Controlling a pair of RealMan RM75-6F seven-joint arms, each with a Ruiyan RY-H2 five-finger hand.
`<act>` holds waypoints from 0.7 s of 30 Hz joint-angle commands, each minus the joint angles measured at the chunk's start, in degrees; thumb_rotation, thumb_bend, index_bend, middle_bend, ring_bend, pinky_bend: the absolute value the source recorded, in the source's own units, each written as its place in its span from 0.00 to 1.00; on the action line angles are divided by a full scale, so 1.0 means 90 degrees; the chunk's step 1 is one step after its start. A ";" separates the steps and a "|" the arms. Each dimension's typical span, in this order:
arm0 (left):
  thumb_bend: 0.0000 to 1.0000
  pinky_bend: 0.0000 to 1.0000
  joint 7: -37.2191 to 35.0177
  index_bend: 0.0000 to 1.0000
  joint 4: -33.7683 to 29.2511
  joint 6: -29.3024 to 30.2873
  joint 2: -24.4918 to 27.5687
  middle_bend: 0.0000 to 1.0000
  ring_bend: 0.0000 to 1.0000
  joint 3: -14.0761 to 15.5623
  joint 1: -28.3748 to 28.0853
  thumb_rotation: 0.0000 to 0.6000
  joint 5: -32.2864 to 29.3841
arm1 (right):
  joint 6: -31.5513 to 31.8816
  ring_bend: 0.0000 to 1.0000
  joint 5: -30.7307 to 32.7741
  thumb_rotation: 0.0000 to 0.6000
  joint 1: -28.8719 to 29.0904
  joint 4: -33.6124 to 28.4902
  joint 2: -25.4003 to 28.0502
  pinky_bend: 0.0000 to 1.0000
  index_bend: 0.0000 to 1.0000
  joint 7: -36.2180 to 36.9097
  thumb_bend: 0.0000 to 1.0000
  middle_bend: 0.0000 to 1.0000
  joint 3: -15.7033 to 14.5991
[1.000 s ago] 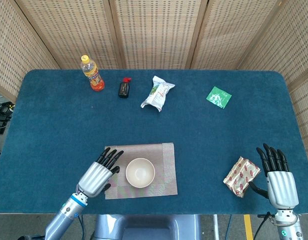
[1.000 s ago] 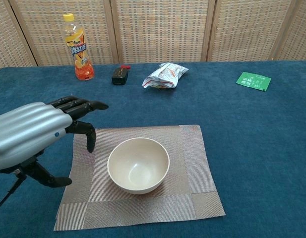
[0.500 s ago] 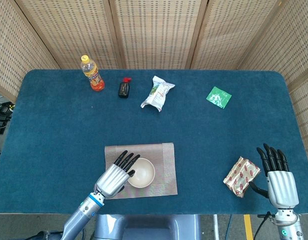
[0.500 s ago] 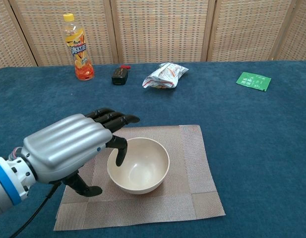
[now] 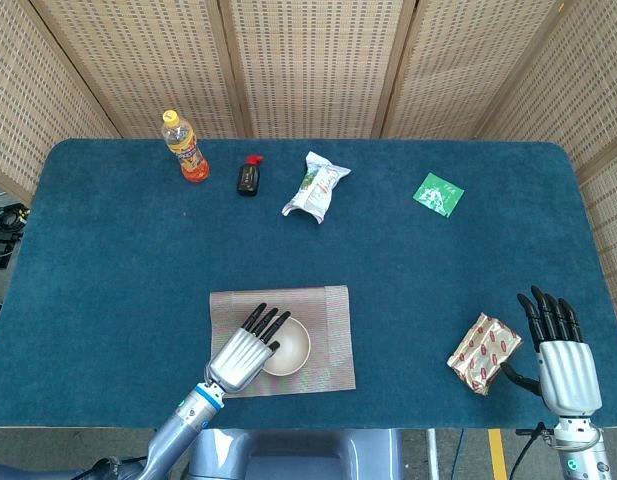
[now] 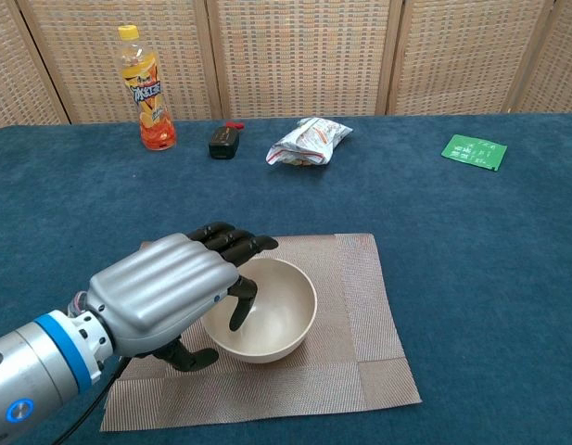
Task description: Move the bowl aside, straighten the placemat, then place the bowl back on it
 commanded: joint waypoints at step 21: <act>0.40 0.00 -0.0821 0.66 0.0218 0.0903 0.0617 0.00 0.00 0.0243 0.0084 1.00 0.0315 | 0.0008 0.00 -0.0035 1.00 -0.0012 -0.0026 0.0024 0.00 0.00 0.0039 0.10 0.00 -0.0012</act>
